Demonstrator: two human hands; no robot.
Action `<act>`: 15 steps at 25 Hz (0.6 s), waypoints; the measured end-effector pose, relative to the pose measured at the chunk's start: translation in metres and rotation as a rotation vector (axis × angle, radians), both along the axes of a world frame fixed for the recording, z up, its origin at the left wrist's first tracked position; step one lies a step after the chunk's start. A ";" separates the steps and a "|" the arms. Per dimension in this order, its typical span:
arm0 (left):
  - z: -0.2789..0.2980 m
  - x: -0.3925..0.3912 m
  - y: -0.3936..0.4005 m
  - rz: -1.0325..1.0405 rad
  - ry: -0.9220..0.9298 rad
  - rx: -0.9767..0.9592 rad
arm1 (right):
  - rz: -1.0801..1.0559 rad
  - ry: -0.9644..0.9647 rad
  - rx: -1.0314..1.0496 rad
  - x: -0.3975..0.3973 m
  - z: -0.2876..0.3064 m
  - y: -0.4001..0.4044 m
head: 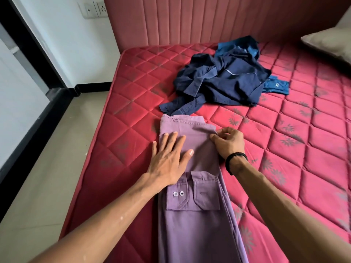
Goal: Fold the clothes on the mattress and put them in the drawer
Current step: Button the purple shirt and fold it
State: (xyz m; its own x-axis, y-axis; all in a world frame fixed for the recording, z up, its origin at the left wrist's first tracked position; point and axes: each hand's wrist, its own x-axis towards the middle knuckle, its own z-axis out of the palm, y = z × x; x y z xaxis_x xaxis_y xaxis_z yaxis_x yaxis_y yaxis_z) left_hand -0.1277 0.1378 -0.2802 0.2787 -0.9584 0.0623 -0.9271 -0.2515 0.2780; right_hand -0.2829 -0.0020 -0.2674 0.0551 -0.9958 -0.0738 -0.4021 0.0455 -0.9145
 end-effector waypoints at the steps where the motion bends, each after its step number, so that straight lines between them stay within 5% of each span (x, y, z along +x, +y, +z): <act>1: -0.002 0.002 -0.001 0.020 0.033 0.017 | -0.002 -0.016 -0.016 0.000 -0.003 0.001; 4: -0.010 0.003 0.005 0.032 0.002 -0.019 | -0.013 -0.064 0.021 0.003 -0.003 0.006; 10: -0.011 -0.006 0.016 0.056 -0.050 -0.222 | 0.048 -0.694 0.401 0.022 0.014 0.003; 15: -0.014 -0.006 0.016 0.009 -0.100 -0.203 | 0.063 -0.443 0.521 0.035 0.017 0.016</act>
